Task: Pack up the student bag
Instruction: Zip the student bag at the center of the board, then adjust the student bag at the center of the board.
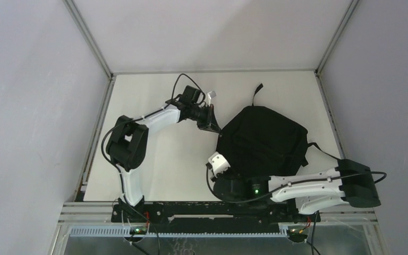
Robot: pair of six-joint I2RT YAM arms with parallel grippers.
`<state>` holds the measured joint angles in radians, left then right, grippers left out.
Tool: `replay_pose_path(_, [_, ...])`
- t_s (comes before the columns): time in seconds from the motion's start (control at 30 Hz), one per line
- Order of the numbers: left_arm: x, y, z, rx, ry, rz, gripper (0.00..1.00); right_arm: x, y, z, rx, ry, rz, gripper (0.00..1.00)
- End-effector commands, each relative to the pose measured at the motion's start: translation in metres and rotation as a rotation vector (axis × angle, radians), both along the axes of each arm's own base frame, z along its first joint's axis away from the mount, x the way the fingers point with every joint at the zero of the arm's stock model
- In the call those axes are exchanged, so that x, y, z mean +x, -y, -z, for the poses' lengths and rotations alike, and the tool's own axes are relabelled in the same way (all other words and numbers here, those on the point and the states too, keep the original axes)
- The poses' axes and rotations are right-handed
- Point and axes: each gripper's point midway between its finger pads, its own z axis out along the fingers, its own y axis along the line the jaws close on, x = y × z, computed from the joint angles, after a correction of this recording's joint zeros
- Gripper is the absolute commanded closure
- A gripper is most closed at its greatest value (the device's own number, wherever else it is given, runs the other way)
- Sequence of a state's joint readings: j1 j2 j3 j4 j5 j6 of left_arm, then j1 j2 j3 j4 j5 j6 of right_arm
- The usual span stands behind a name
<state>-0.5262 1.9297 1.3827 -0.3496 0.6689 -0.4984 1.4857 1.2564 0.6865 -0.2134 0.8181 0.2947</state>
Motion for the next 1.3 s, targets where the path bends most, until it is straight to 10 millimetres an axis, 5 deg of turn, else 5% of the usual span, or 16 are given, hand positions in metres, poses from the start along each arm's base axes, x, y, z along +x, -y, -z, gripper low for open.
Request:
replay_pose_path(0.0, [0.020,0.013,-0.037,-0.071,0.127,0.008,1.00,-0.040,-0.005,-0.002,0.030,-0.068,-0.156,1.00])
replay_pose_path(0.27, [0.032,0.027,-0.030,-0.088,0.104,0.010,1.00,-0.063,0.001,0.002,0.029,-0.117,-0.198,1.00])
replay_pose_path(0.47, [0.048,0.033,-0.074,-0.119,0.206,0.014,1.00,-0.035,0.017,-0.004,0.053,-0.067,-0.105,1.00])
replay_pose_path(0.5, [0.052,0.030,-0.084,-0.108,0.238,0.009,0.95,-0.029,0.021,-0.005,0.072,-0.064,-0.086,1.00])
replay_pose_path(0.57, [0.059,0.021,-0.102,-0.067,0.294,-0.015,0.58,-0.016,0.027,-0.009,0.118,-0.069,-0.052,1.00])
replay_pose_path(0.6, [0.064,0.015,-0.111,-0.045,0.328,-0.039,0.41,-0.009,0.029,-0.012,0.146,-0.073,-0.037,1.00])
replay_pose_path(0.67, [0.075,-0.003,-0.124,-0.001,0.380,-0.103,0.27,0.007,0.035,-0.017,0.201,-0.073,-0.002,1.00])
replay_pose_path(0.8, [0.074,-0.042,-0.154,0.019,0.445,-0.202,0.23,0.045,0.043,-0.041,0.337,-0.062,0.046,1.00])
replay_pose_path(0.93, [0.052,-0.071,-0.183,0.024,0.532,-0.273,0.22,0.097,0.052,-0.070,0.453,-0.015,0.089,1.00])
replay_pose_path(1.17, [0.010,-0.102,-0.181,0.049,0.560,-0.322,0.19,0.201,0.089,-0.105,0.518,0.077,0.268,1.00])
replay_pose_path(1.2, [0.006,-0.105,-0.180,0.051,0.560,-0.326,0.19,0.215,0.089,-0.109,0.498,0.064,0.285,0.91])
replay_pose_path(1.27, [-0.001,-0.112,-0.179,0.065,0.567,-0.337,0.19,0.229,0.079,-0.125,0.490,0.018,0.265,0.48])
